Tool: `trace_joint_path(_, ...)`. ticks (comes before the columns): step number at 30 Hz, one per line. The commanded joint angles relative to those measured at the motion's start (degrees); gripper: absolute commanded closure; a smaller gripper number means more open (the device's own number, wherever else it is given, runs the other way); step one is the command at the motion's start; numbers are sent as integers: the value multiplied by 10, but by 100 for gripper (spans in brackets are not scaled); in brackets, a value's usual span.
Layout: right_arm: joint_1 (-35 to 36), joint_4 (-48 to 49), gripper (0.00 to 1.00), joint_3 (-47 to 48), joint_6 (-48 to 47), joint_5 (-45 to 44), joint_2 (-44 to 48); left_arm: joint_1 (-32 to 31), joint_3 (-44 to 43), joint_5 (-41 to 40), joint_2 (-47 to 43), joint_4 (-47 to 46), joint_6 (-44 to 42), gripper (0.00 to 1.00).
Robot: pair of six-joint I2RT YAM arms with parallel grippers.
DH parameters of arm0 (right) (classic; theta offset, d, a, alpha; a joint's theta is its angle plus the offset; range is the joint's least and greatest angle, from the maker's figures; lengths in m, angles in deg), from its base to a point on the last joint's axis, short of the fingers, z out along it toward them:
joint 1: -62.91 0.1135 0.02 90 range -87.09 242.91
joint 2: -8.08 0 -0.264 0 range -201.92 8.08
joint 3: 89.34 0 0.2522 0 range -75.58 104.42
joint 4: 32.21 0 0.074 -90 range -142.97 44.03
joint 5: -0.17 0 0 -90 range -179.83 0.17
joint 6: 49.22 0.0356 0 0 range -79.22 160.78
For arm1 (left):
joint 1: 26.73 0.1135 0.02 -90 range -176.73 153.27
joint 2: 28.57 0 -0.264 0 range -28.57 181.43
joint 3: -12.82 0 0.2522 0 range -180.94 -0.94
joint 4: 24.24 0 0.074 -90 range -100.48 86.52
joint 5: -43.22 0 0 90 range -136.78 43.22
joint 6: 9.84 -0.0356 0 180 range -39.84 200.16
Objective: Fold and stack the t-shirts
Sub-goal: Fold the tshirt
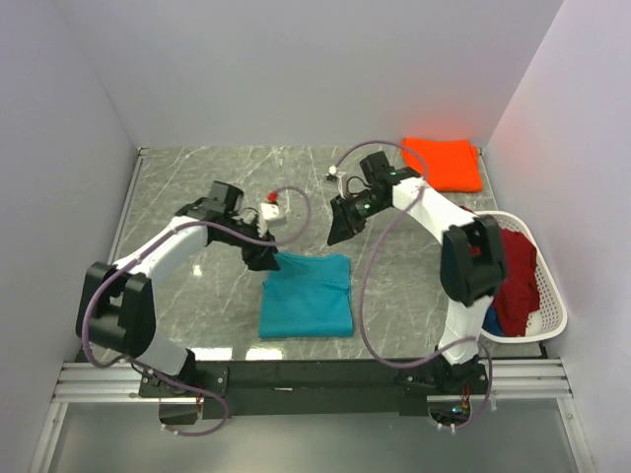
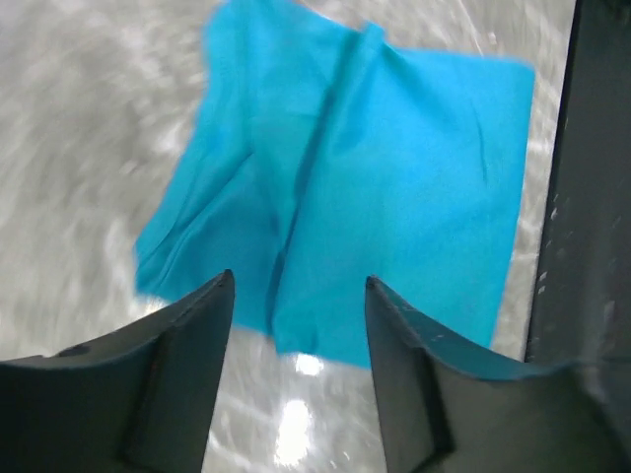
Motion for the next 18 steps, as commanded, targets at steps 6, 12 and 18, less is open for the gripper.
trace_joint_path(6,8,170,73,-1,302,96,-116,-107,-18,-79,52,-48,-130,42)
trace_joint_path(12,8,182,74,11,318,94,-171,-138,-36,-90,95,-57,-119,40)
trace_joint_path(18,10,237,76,-17,357,96,-187,-157,-56,-86,134,-39,-119,43)
